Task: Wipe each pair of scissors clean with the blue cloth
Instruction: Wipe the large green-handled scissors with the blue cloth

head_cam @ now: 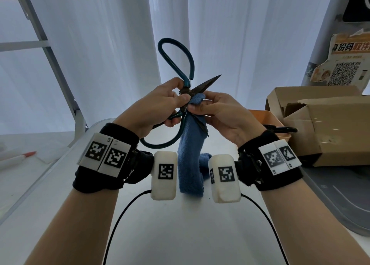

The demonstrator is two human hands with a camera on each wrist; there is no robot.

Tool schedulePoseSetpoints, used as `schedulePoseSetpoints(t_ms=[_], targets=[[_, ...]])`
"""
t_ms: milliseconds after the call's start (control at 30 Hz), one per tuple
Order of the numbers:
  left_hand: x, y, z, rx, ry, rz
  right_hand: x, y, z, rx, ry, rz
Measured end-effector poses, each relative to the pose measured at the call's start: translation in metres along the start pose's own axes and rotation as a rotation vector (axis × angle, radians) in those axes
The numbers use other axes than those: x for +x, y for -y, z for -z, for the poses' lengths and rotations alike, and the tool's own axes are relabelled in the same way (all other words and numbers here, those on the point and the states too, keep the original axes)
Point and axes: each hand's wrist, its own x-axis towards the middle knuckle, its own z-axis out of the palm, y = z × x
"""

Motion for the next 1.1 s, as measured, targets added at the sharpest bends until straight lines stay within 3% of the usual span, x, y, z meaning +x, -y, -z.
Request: schedulePoseSetpoints(t_ms=[133, 367, 533, 667, 1100], targets=[[-0.002, -0.001, 0.002, -0.001, 0.007, 0.002, 0.000, 0.005, 0.007, -0.016, 0.012, -0.014], [-0.002, -0.001, 0.010, 0.009, -0.051, 0.023, 0.002, 0.003, 0.015, 0.052, -0.231, 0.034], [-0.002, 0.000, 0.011, 0.001, -0.063, 0.029, 0.000, 0.008, 0.015, 0.136, -0.119, -0.005], [-0.002, -0.001, 0.012, -0.012, -0.064, 0.033, -0.003, 0.008, 0.010, 0.019, 0.013, 0.011], [-0.003, -0.001, 0.010, -0.023, -0.042, 0.042, -0.002, 0.007, 0.005, -0.036, 0.004, -0.039]])
